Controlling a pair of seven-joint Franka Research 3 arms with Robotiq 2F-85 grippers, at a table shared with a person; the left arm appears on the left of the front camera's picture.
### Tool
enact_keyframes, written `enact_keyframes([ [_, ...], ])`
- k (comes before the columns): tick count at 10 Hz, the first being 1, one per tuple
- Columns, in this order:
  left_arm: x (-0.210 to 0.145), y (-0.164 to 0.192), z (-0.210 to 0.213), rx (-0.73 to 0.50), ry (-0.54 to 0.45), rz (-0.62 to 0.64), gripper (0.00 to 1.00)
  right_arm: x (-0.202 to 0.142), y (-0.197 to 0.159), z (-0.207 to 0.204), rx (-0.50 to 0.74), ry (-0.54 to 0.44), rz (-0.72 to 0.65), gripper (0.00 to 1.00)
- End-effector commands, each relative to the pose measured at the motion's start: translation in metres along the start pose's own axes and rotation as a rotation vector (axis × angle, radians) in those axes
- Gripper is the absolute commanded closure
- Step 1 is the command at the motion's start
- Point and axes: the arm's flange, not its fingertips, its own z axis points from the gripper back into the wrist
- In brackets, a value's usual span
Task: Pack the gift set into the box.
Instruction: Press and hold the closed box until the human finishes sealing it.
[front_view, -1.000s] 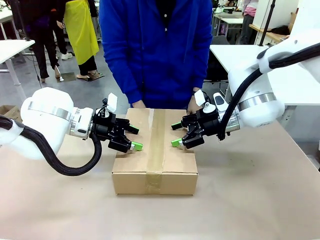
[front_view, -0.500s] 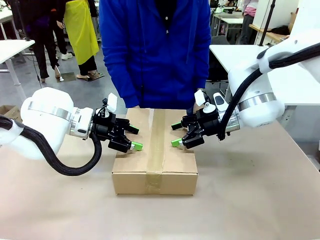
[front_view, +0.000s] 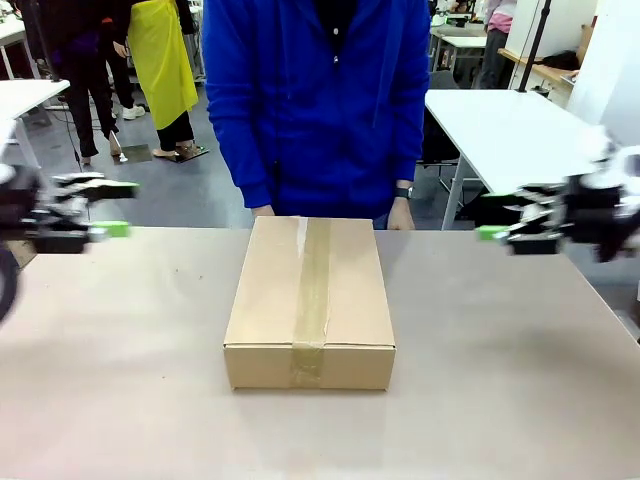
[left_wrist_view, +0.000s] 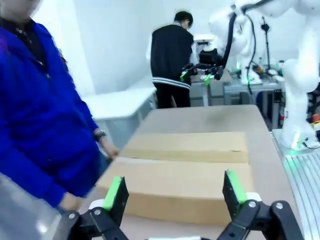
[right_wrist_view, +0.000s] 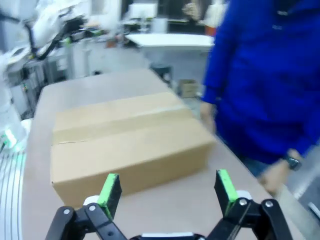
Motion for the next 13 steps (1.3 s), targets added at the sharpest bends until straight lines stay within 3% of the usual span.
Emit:
enact_keyframes([
  [1, -0.049, -0.021, 0.05, 0.022, -0.103, -0.042, 0.0, -0.047, 0.021, 0.066, -0.122, -0.086, -0.111, 0.0],
  [2, -0.064, -0.022, 0.065, 0.079, -0.16, -0.006, 0.0, -0.064, 0.02, 0.08, -0.208, -0.182, -0.154, 0.0],
  [3, -0.074, -0.013, 0.059, 0.142, -0.094, 0.111, 0.0, -0.012, -0.021, 0.046, -0.086, -0.035, -0.056, 0.0],
  [4, -0.033, -0.005, 0.073, 0.081, -0.101, -0.004, 0.0, -0.012, -0.021, 0.046, -0.086, -0.035, -0.056, 0.0],
  [13, -0.033, -0.005, 0.073, 0.081, -0.101, -0.004, 0.0, -0.012, -0.021, 0.046, -0.086, -0.035, -0.056, 0.0],
])
